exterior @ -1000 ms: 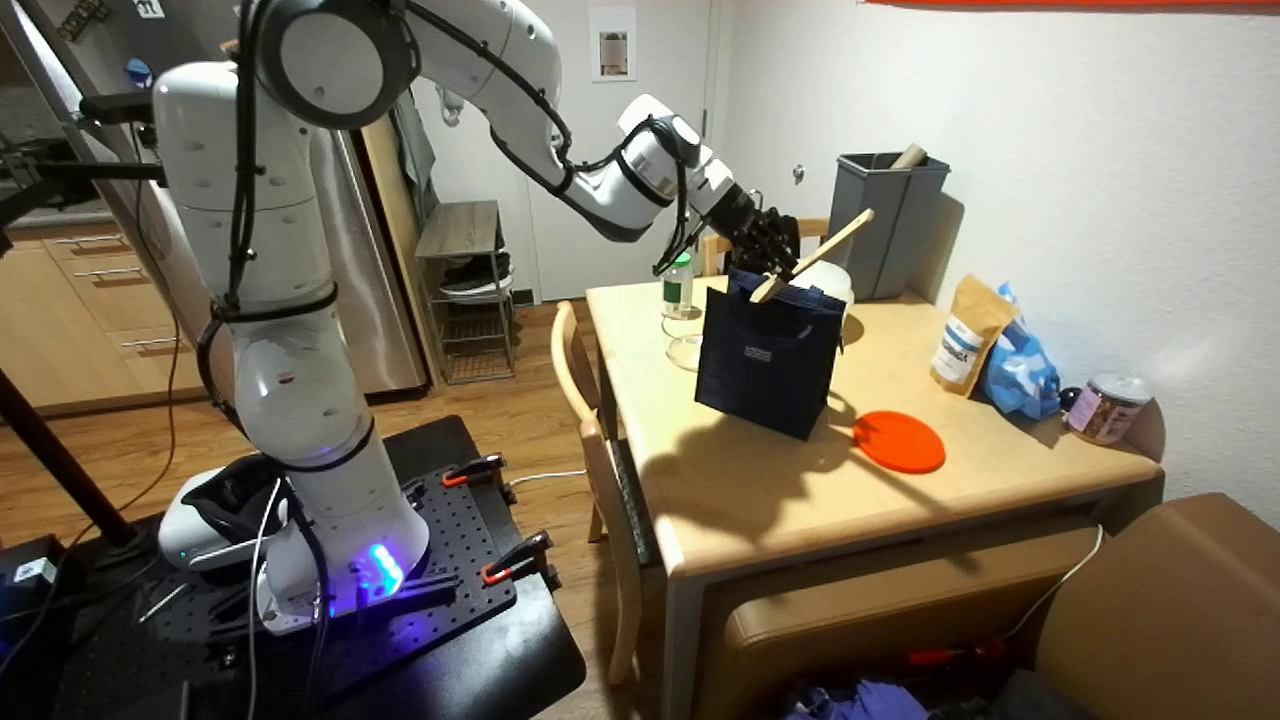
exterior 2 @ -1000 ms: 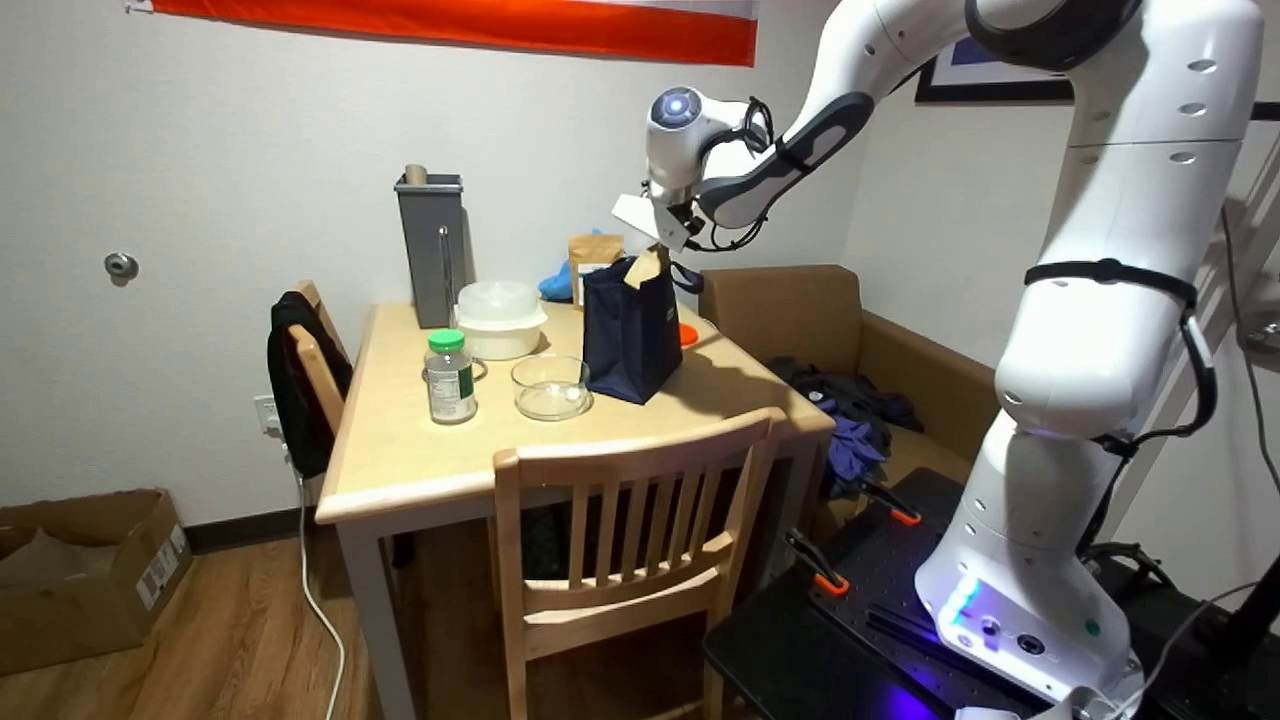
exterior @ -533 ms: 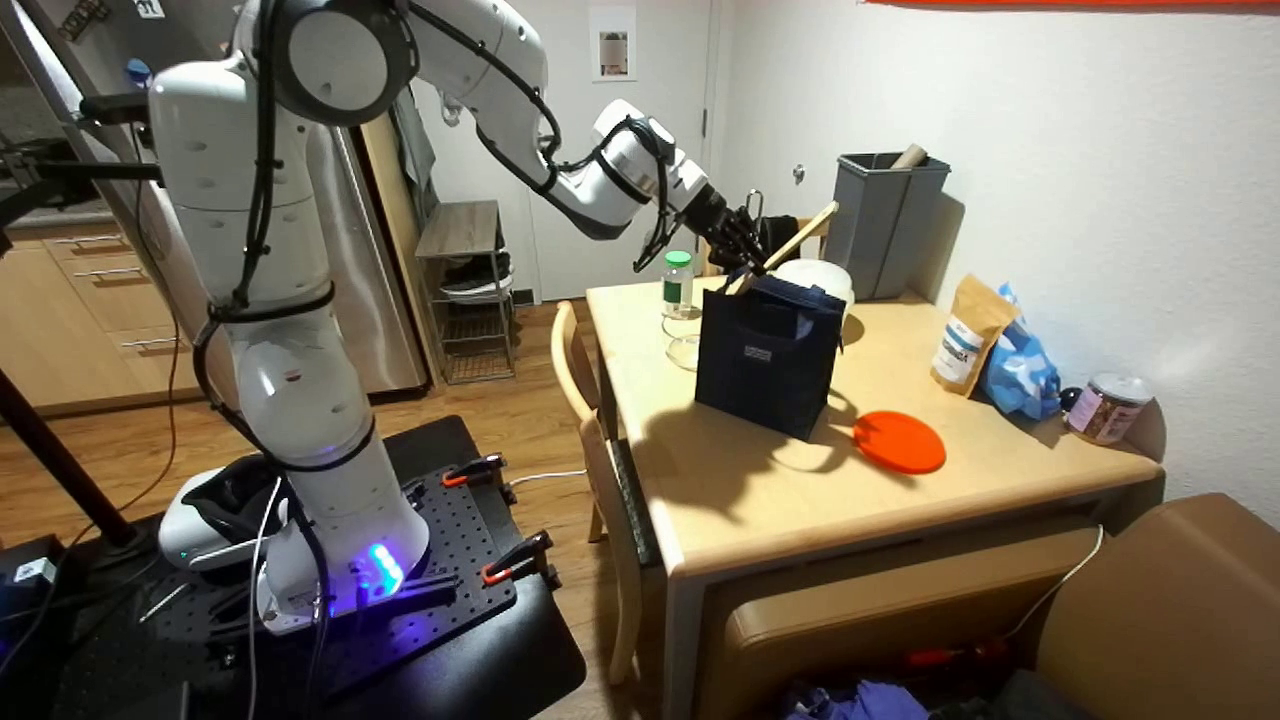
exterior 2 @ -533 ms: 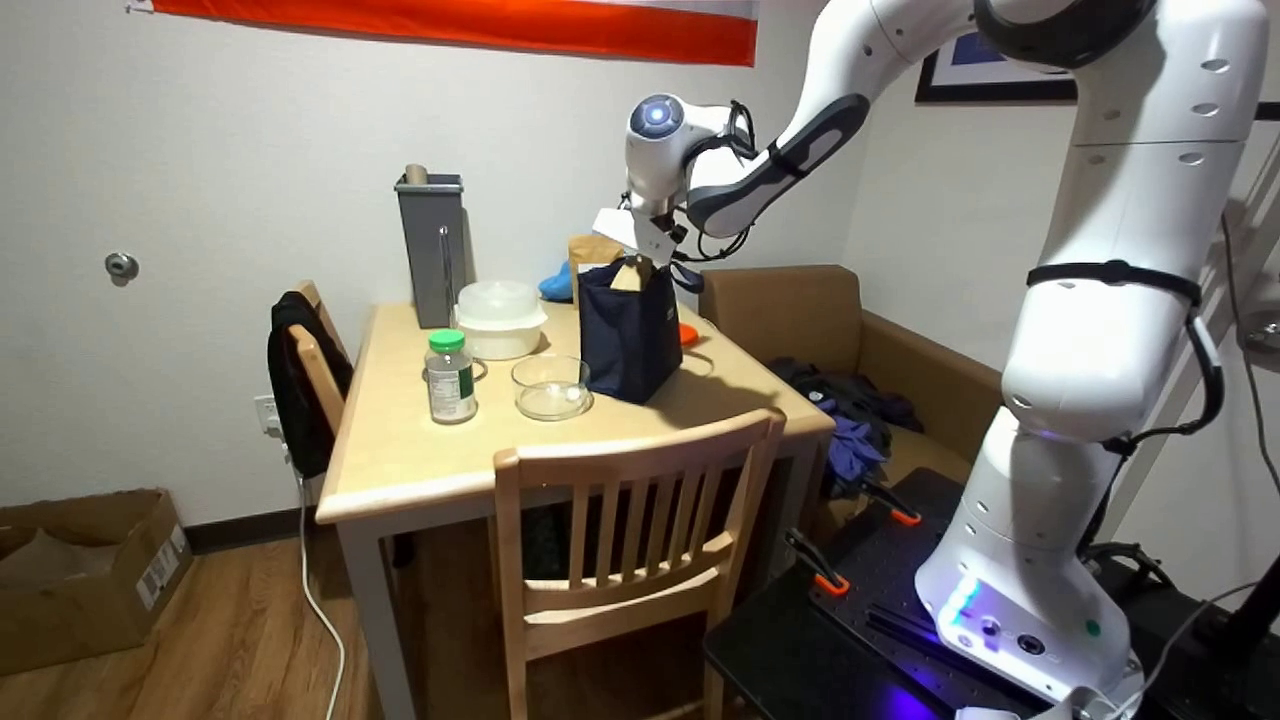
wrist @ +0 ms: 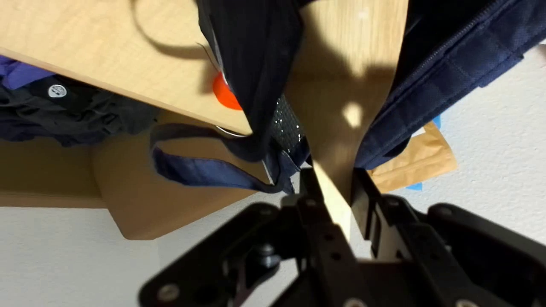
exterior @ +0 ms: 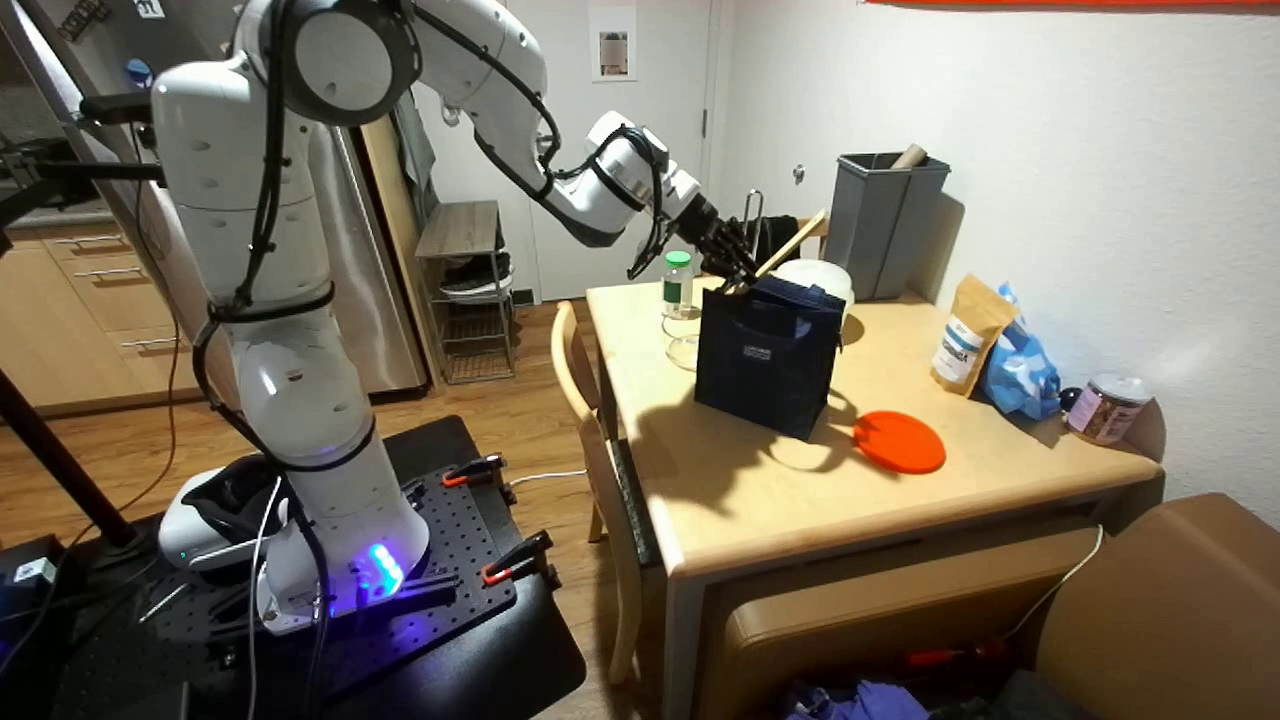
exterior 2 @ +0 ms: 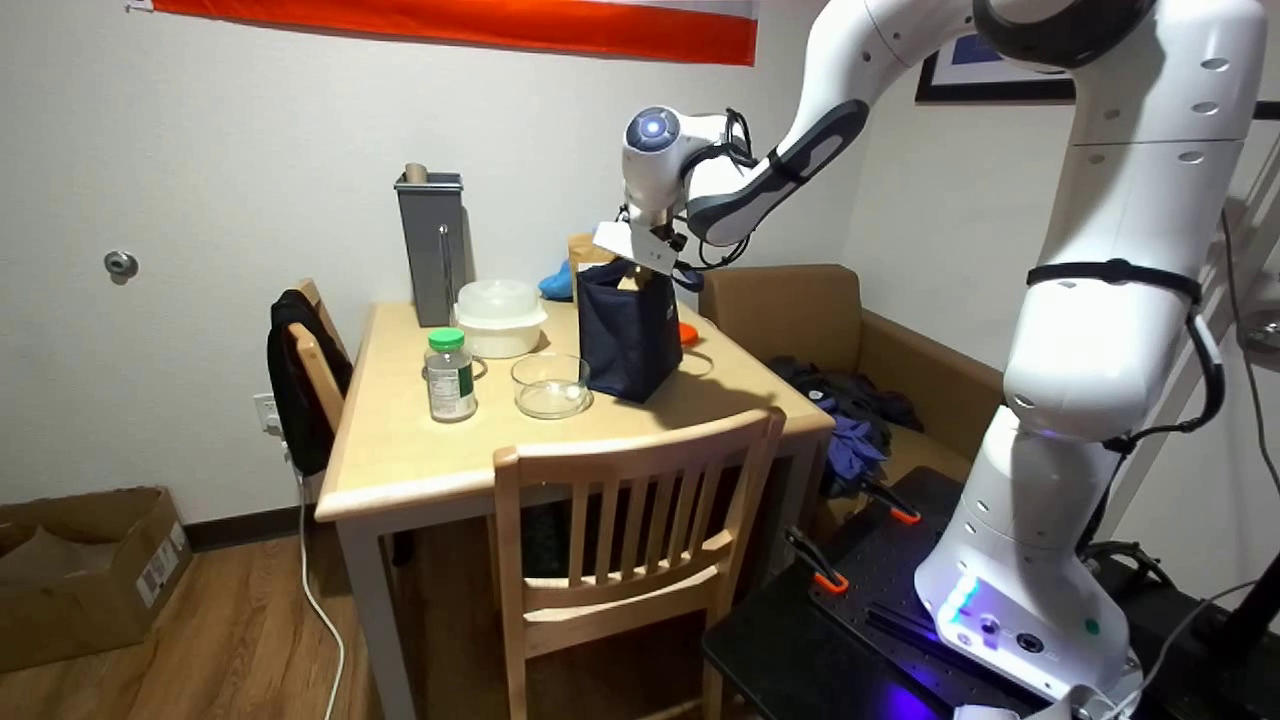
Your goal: Put the wooden spatula in the black bag
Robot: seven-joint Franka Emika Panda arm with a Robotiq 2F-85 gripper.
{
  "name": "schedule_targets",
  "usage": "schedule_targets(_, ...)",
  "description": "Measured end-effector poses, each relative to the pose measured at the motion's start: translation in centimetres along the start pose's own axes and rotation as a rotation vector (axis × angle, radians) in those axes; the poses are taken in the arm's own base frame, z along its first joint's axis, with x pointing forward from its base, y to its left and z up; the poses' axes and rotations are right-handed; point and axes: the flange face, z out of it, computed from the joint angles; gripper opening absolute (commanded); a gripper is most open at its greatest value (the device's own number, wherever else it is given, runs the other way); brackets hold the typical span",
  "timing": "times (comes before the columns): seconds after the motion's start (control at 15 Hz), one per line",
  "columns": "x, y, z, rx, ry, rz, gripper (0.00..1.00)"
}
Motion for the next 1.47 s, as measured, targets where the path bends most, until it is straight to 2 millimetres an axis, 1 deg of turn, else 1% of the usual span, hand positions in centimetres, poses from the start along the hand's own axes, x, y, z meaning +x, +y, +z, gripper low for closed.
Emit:
schedule_targets(0.33, -2.2, 0.7, 1.9, -0.034, -0.026, -0.031, 0.06)
schedule_targets(0.53, -3.2, 0.8, 2.5, -0.044, -0.037, -0.044, 0.06)
schedule_targets(1.07, -3.6, 0.7, 2.5, -0.042, -0.039, -0.054, 0.06)
schedule_targets(1.13, -3.6, 0.7, 2.5, -0.042, -0.039, -0.055, 0.14)
schedule_targets(1.2, -3.6, 0.7, 2.5, -0.043, -0.039, -0.056, 0.48)
schedule_targets(1.27, -3.7, 0.7, 2.5, -0.043, -0.04, -0.057, 0.49)
schedule_targets(1.4, -3.7, 0.7, 2.6, -0.043, -0.04, -0.062, 0.62)
schedule_targets(1.47, -3.7, 0.7, 2.6, -0.043, -0.041, -0.07, 0.71)
